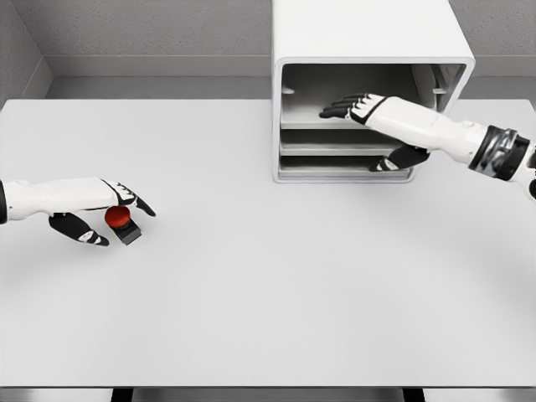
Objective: Slide open multi-storey tabletop storage cabinets and put open load switch and slide close multi-storey tabletop storage cabinets
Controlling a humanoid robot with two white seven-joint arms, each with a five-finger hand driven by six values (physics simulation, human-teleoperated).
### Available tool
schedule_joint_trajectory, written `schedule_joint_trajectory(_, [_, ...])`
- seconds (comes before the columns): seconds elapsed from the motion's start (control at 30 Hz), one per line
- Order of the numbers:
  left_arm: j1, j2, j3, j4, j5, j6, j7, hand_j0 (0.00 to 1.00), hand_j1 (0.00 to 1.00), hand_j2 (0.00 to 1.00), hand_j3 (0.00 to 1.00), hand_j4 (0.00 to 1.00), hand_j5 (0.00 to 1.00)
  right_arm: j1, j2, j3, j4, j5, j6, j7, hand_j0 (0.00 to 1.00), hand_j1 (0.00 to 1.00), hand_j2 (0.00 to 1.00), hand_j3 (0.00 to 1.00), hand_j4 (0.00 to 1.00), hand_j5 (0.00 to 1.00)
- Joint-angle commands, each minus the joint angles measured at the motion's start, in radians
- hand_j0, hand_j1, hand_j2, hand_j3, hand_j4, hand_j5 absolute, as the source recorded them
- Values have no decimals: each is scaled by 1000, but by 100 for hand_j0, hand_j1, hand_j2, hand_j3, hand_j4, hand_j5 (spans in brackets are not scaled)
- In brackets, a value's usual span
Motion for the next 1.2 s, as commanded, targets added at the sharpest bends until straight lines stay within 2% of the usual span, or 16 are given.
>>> schedule_joint_trajectory(0.0, [0, -2, 1, -1, 7, 2, 0, 81, 81, 81, 81, 81, 81, 0, 13, 1, 1, 5, 2, 0, 100, 100, 100, 100, 100, 100])
schedule_joint_trajectory(0.23, [2, -2, 0, 1, 5, 2, 0, 66, 66, 66, 66, 66, 66, -8, 34, 1, 47, 26, 2, 0, 100, 100, 100, 100, 100, 100])
schedule_joint_trajectory(0.5, [8, -2, 0, 2, 1, 2, -1, 66, 66, 66, 66, 66, 66, -18, 71, 0, 124, 59, 2, 0, 100, 100, 100, 100, 100, 100])
schedule_joint_trajectory(0.53, [8, -2, 0, 5, 1, 2, -1, 60, 60, 60, 60, 60, 60, -18, 70, 0, 134, 59, 2, 0, 100, 100, 100, 100, 100, 100])
schedule_joint_trajectory(0.67, [8, -1, 0, 10, 1, 2, -1, 54, 54, 54, 54, 54, 54, -17, 70, 0, 145, 59, 2, 0, 100, 100, 100, 100, 100, 100])
schedule_joint_trajectory(0.7, [8, -1, 0, 11, 1, 2, -3, 48, 48, 48, 48, 48, 48, -15, 71, 0, 147, 59, 2, 0, 100, 100, 100, 100, 100, 100])
schedule_joint_trajectory(0.77, [8, -2, 0, 14, 1, 2, -6, 44, 44, 44, 44, 44, 44, -15, 71, 1, 147, 59, 2, 0, 100, 100, 100, 100, 100, 100])
schedule_joint_trajectory(1.07, [-6, -4, 15, 31, -9, 2, -7, 42, 42, 42, 42, 42, 42, -6, 73, 18, 138, 63, 2, 0, 100, 100, 100, 100, 100, 100])
schedule_joint_trajectory(1.17, [-37, -5, 15, 24, -9, 2, -7, 42, 42, 42, 42, 42, 42, -6, 63, 15, 131, 62, 2, -2, 100, 100, 100, 100, 100, 100])
